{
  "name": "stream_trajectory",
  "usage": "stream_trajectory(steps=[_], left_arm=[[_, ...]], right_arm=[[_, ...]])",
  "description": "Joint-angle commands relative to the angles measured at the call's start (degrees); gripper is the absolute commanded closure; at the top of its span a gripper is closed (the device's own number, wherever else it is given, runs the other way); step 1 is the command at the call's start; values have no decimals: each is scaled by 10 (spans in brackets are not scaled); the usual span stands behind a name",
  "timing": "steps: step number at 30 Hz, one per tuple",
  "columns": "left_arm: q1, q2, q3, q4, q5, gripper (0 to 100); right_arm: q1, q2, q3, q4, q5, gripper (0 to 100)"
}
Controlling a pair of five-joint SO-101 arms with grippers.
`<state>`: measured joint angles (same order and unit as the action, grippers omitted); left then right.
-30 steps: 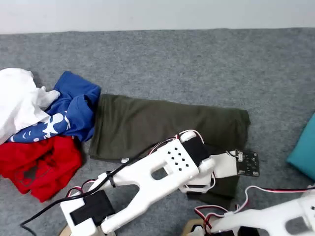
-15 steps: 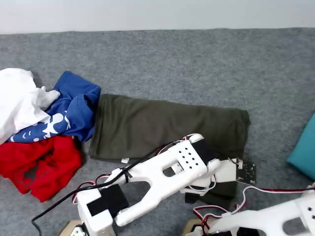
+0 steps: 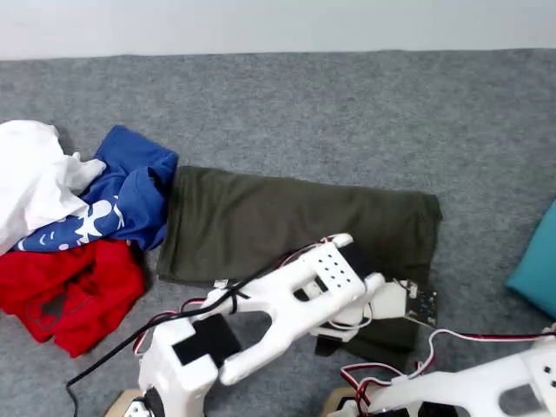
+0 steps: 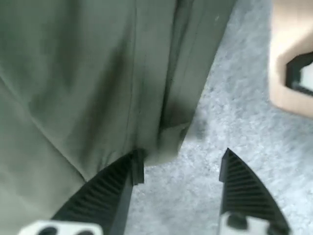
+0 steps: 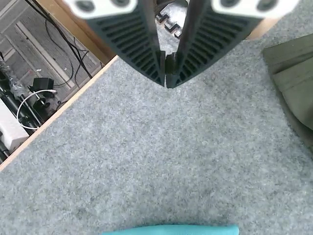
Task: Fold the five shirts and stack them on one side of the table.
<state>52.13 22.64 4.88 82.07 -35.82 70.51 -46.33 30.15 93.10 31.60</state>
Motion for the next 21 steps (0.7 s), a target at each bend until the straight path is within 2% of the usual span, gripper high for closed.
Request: stream_trajectory(steps=[1,8,15,21], left_arm=[[-13,4,-30,-8,-8,742],[-18,29,-44,-24,-8,755],[-18,41,-64,-16,-7,842],[-18,39,-65,-14,-7,979]], right_arm=[[0,-11,-4,-5,6,987],[0,-11,-4,-4,6,987],[0,-11,-4,-4,5,987],[0,-12,-4,-4,5,987]])
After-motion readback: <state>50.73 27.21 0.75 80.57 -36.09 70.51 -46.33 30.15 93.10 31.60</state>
